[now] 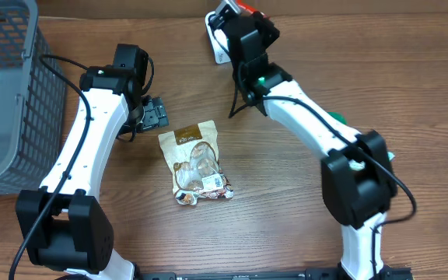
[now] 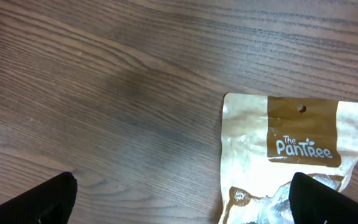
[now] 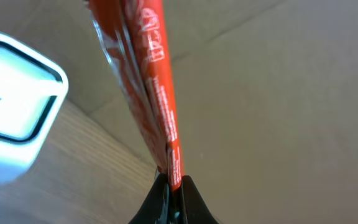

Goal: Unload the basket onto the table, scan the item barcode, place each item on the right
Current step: 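Lift the red stick snack and hold it at the scanner window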

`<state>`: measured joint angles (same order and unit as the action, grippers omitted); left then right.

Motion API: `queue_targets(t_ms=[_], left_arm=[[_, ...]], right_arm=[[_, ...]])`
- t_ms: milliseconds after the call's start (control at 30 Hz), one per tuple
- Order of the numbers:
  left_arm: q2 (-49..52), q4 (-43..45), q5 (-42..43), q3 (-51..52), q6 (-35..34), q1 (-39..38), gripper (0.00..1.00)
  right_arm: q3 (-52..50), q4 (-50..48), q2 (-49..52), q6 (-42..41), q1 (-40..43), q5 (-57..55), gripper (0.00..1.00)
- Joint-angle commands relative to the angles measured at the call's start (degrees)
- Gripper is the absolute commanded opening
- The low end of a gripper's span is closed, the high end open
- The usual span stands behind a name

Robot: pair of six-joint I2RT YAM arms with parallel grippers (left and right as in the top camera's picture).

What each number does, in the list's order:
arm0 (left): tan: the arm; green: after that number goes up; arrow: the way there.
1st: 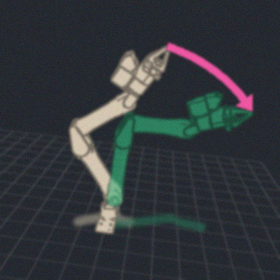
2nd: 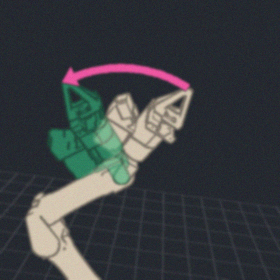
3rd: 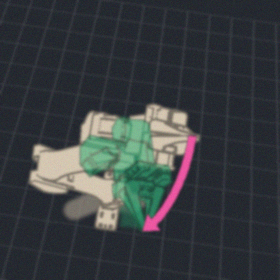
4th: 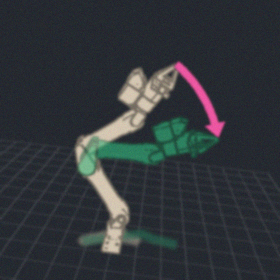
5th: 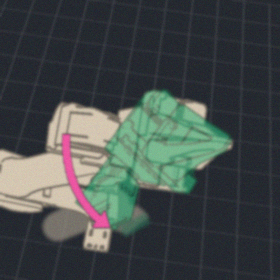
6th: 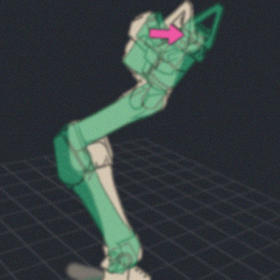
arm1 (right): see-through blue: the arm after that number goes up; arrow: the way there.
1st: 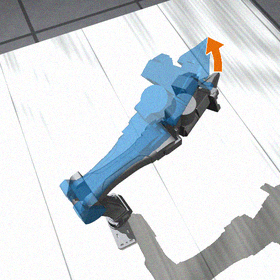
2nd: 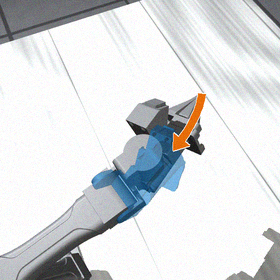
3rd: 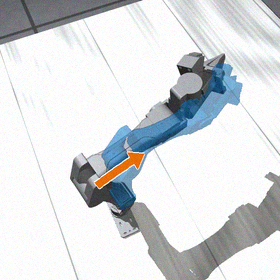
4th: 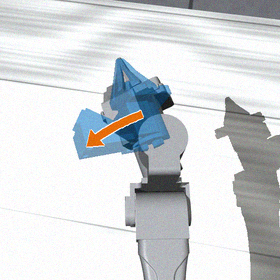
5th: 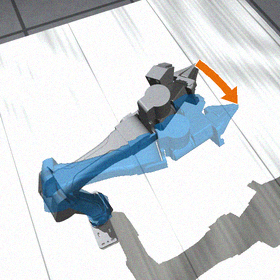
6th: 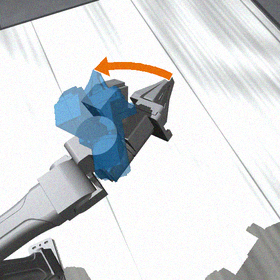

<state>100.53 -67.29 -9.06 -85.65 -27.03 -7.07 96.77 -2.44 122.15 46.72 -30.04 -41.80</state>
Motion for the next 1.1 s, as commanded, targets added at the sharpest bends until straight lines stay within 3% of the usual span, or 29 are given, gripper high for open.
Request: queue_targets(t_ms=[0,300,767,1067], left_arm=[[0.1,0.1,-0.3,-0.8,0.0,-0.1,1.00],[0.1,0.1,-0.3,-0.8,0.0,-0.1,1.00],[0.1,0.1,-0.3,-0.8,0.0,-0.1,1.00],[0.1,0.1,-0.3,-0.8,0.0,-0.1,1.00]], right_arm=[[0.8,-5.4,4.2,1.7,0.2,-3.3,0.04],[0.8,-23.8,15.1,7.8,0.3,-9.0,0.04],[0.8,-27.7,21.3,7.8,2.1,-10.9,0.04],[0.8,-27.9,22.9,12.3,2.3,-10.6,0.04]])
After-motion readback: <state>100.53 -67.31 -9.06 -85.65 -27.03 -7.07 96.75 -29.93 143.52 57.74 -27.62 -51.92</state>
